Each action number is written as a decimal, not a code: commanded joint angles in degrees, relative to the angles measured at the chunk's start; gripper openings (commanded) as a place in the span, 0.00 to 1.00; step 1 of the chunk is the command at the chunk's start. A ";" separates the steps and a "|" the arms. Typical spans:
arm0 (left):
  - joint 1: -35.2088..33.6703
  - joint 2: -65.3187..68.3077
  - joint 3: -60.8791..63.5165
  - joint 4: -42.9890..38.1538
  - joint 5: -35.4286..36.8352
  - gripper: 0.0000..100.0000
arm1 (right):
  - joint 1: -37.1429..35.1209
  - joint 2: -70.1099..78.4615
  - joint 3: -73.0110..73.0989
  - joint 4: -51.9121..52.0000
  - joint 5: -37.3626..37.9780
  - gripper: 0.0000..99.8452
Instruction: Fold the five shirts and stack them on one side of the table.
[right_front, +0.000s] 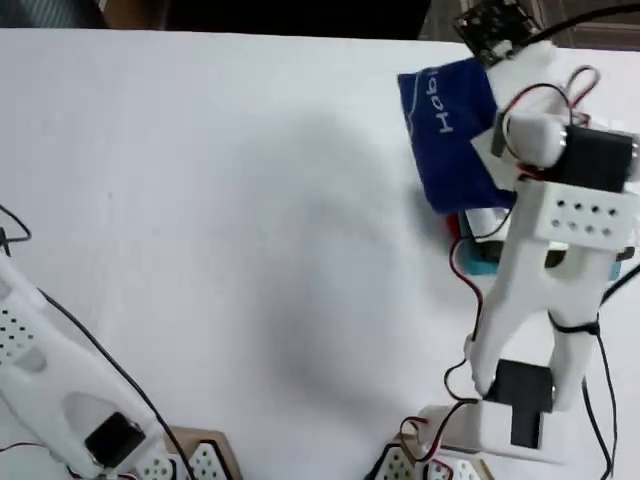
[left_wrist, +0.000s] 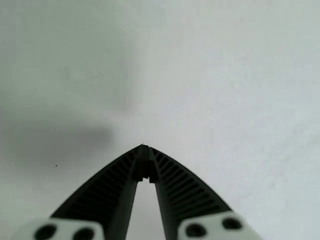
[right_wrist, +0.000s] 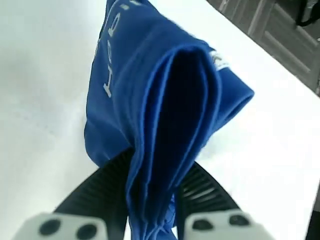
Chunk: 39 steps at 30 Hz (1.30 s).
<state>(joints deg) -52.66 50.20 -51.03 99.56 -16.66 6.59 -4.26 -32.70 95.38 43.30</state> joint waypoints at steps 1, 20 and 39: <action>0.70 -1.05 -0.75 -0.09 2.37 0.03 | 2.33 -4.88 -0.44 -1.36 2.46 0.02; 1.14 -1.14 -0.84 -0.09 2.90 0.03 | 12.97 -3.03 0.09 -1.63 5.36 0.02; 1.23 -1.14 -0.84 1.14 2.99 0.03 | 21.41 25.80 -0.44 -21.14 9.85 0.02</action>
<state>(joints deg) -51.60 50.20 -51.03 99.82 -14.20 27.52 20.35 -32.35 75.69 52.35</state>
